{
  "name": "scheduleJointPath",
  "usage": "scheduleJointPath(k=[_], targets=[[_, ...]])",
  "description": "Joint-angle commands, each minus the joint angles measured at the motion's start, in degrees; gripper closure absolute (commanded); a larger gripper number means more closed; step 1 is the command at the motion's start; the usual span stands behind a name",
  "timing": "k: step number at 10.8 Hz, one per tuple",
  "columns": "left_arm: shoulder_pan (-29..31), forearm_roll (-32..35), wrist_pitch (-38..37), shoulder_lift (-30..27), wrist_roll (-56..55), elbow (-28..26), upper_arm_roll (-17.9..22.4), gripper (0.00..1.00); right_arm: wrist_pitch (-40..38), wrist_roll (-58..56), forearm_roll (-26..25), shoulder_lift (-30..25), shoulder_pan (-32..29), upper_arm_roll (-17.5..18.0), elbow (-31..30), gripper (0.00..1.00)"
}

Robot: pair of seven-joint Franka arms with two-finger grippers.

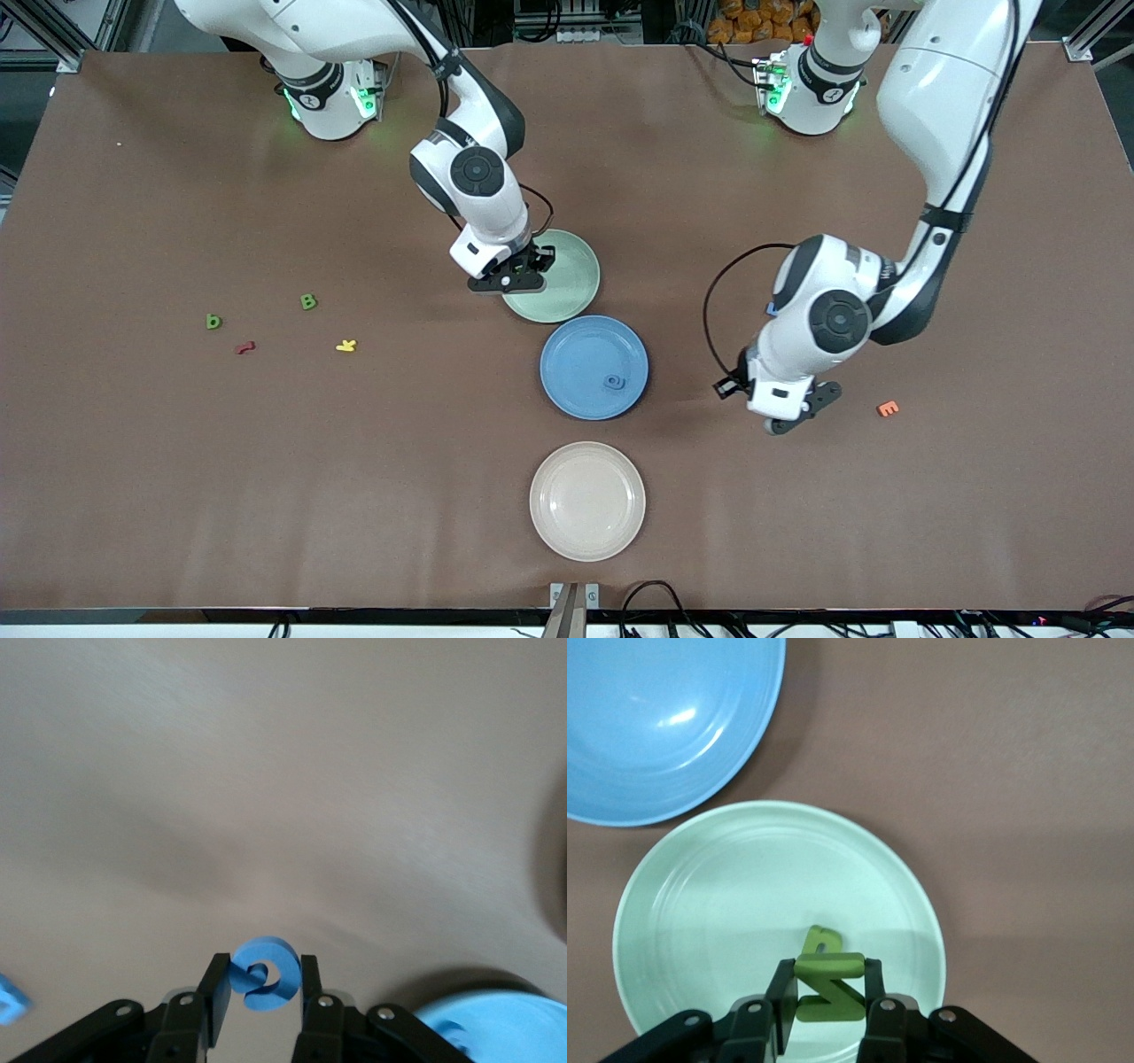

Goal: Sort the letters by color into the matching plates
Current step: 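Drop green Z on the green plate while the left gripper drops G on blue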

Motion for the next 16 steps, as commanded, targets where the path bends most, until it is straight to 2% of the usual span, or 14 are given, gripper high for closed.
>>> scheduleJointPath(k=[1, 3, 4, 5, 8, 9, 10, 11, 14, 16], targets=[[-5.0, -1.2, 0.8, 4.7, -6.4, 6.2, 0.6, 1.0, -0.5, 4.2, -1.4, -0.4, 1.1, -0.6, -0.3, 0.92], [-7.5, -1.3, 3.6, 5.2, -10.2, 6.3, 0.6, 1.0, -0.9, 6.0, -1.4, -0.4, 1.1, -0.6, -0.3, 0.76], [-9.0, -1.3, 6.0, 5.8, -13.5, 6.3, 0.7, 1.0, -0.9, 7.1, -1.3, -0.4, 1.1, -0.6, -0.3, 0.57], [-10.6, -1.3, 7.5, 6.3, -15.1, 6.3, 0.9, 1.0, -0.9, 8.3, -1.3, -0.4, 1.1, -0.6, -0.3, 0.45], [-12.1, -1.4, 8.3, 6.4, -15.4, 6.7, 0.9, 1.0, -1.0, 8.3, -1.4, -0.4, 1.0, -0.6, -0.2, 0.14], [-13.2, -1.4, 8.3, 6.5, -15.4, 6.8, 1.0, 0.93, -1.0, 8.1, -1.4, -0.4, 0.7, -0.6, -0.2, 0.07], [-13.4, -0.9, 8.3, 7.0, -14.3, 6.8, 1.1, 0.07, -1.2, 7.8, -1.4, -0.5, 0.3, -0.6, -0.3, 0.07], [-14.7, -0.6, 8.4, 7.1, -15.0, 6.8, 1.4, 0.0, -2.0, 7.0, -1.4, -0.7, -0.4, -0.6, -0.3, 0.07], [-14.1, 0.9, 7.9, 6.5, -13.8, 6.4, 2.3, 0.0, -4.9, 2.2, -1.4, -2.8, -3.2, -0.5, -0.4, 0.08], [-12.2, 3.7, 4.7, 6.2, -9.8, 5.9, 2.3, 0.0, -7.3, -0.9, -1.2, -4.3, -5.6, -0.5, -0.4, 0.09]])
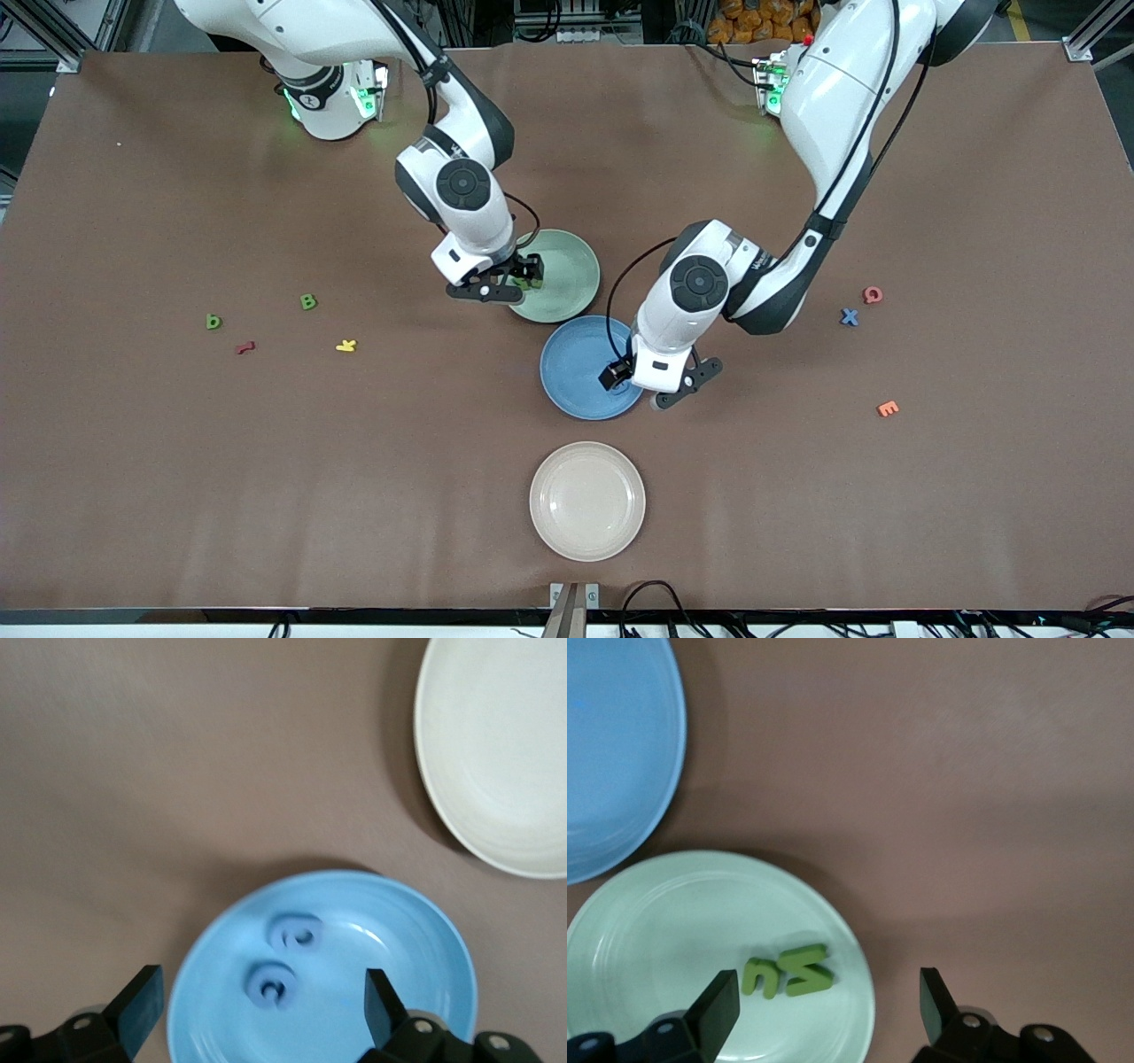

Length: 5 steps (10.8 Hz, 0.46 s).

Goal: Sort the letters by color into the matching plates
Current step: 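Move the right gripper to green B while the left gripper returns to blue x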

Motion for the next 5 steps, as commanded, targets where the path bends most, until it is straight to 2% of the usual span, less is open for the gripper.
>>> scheduleJointPath(k=[1, 3, 5], targets=[[3.7, 2.7, -5.3, -1.0, 5.6, -0.1, 0.5, 0.0, -4.5, -4.3, -0.8, -3.8, -4.0, 0.6, -0.7, 0.09], [7.6, 2.6, -9.1, -3.5, 14.3, -2.3, 0.3, 0.0, -7.4, -9.0, -0.8, -4.8, -6.4, 0.6, -0.9, 0.11], [12.5, 2.4, -11.1, -7.4, 24.9, -5.5, 0.0, 0.0, -7.8, -15.1, -0.9, -7.9, -8.7, 0.4, -4.5, 0.13]])
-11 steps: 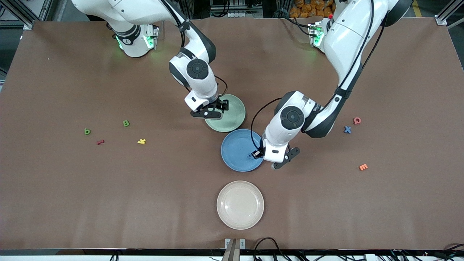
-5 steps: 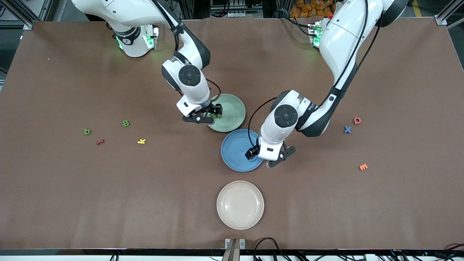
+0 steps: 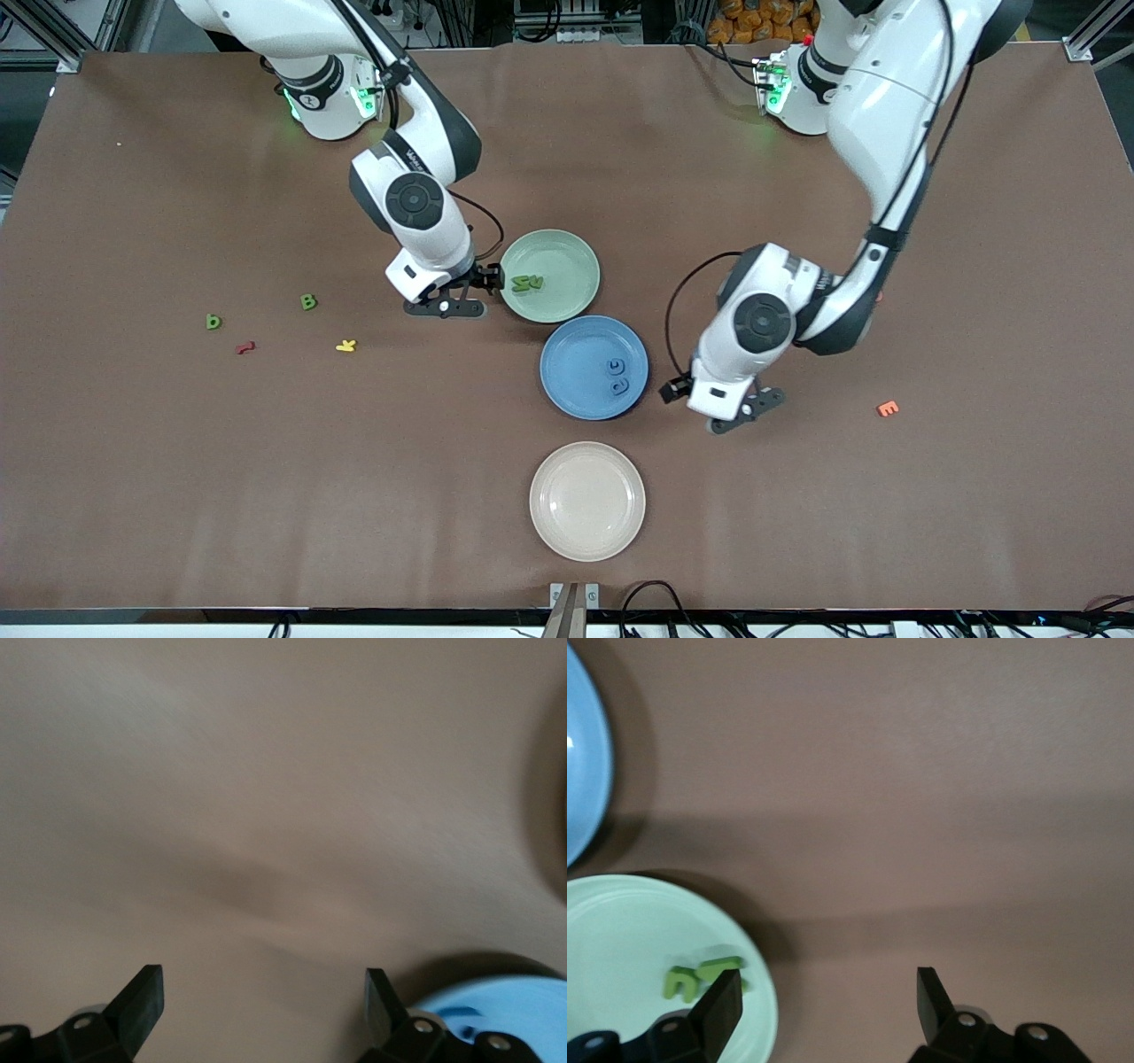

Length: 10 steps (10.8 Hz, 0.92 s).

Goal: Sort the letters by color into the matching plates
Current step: 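Move the right gripper to green B while the left gripper returns to blue x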

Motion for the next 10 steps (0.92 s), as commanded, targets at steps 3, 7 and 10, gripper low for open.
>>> scheduleJointPath(k=[3, 7, 10], targets=[[10.6, 0.5, -9.7, -10.2, 26.6, -7.2, -0.9, 0.0, -1.0, -15.5, -0.8, -8.4, -5.9, -2.2, -8.5, 0.16], [16.7, 0.4, -10.7, -15.9, 38.2, -14.4, -1.4, 0.0, -0.8, -23.7, -0.8, -10.8, -7.9, -5.3, -11.2, 0.17], [19.3, 0.4, -8.8, -19.0, 42.6, -19.9, -1.7, 0.0, -0.8, -29.8, -0.8, -13.0, -9.6, -7.5, -13.5, 0.17]])
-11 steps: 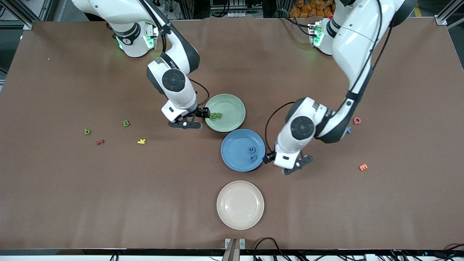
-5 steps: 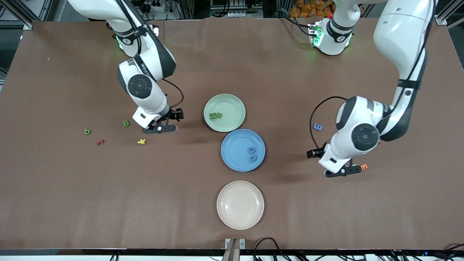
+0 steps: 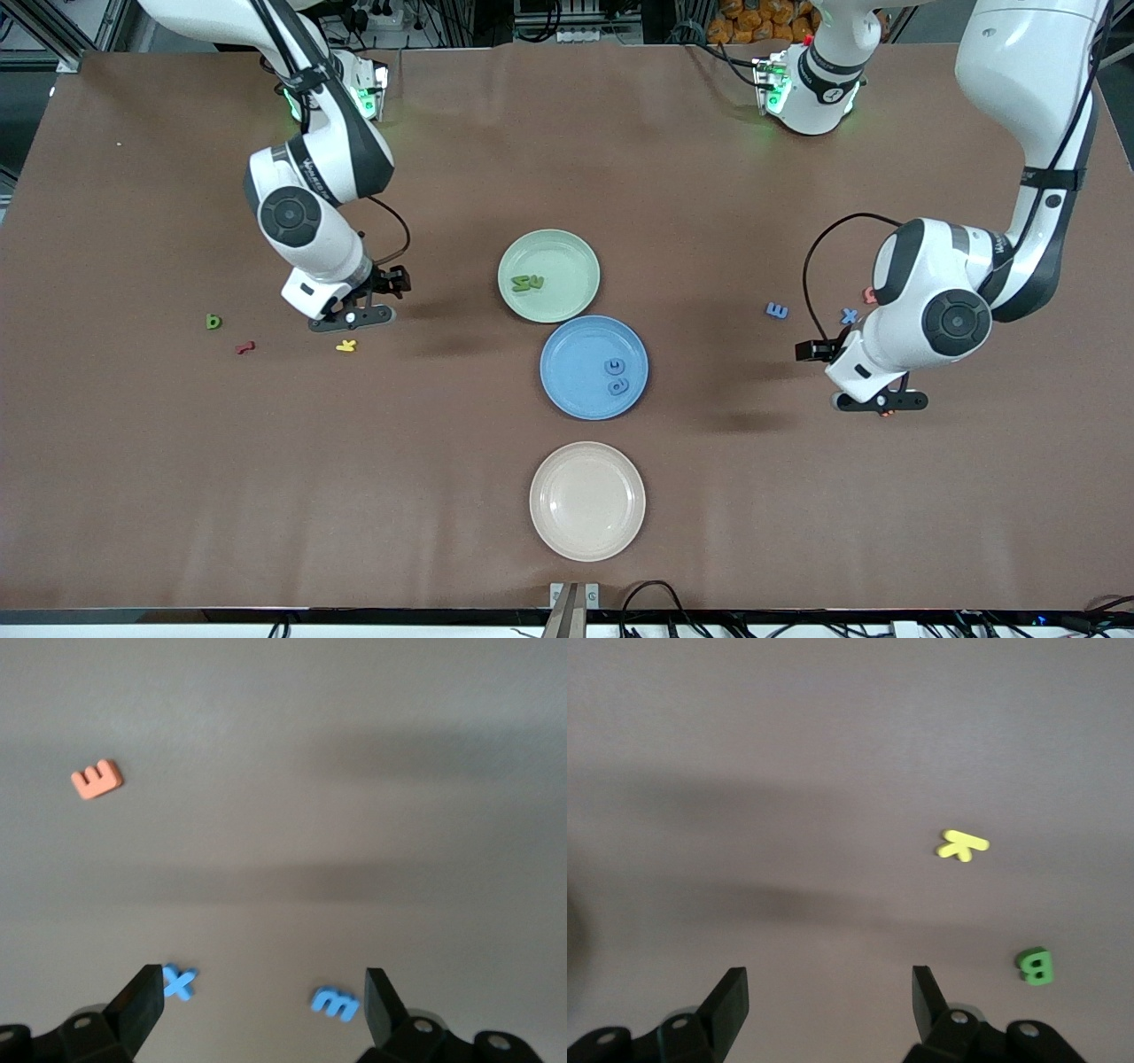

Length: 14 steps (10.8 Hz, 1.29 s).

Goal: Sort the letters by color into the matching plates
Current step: 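Move the right gripper to green B while the left gripper returns to blue x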

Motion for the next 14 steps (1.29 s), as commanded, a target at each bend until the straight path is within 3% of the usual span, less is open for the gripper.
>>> scheduleJointPath(k=[1, 7, 12, 14], targets=[[2.3, 0.5, 3.3, -5.7, 5.4, -8.1, -1.1, 0.0, 0.4, -7.0, -0.6, -4.7, -2.0, -2.1, -4.8, 0.18], [4.4, 1.3, 19.0, -12.0, 9.5, -25.1, -1.0, 0.0, 6.7, -21.0, -0.6, -6.6, -4.8, -7.9, -11.0, 0.18], [9.2, 4.2, 24.2, -11.7, 16.7, -28.6, -1.0, 0.0, 15.7, -27.8, -0.5, -5.9, -6.8, -10.0, -15.8, 0.18], [10.7, 4.4, 32.1, -11.1, 16.9, -33.2, -1.0, 0.0, 16.8, -29.9, -0.5, -5.3, -8.1, -10.2, -16.1, 0.19]])
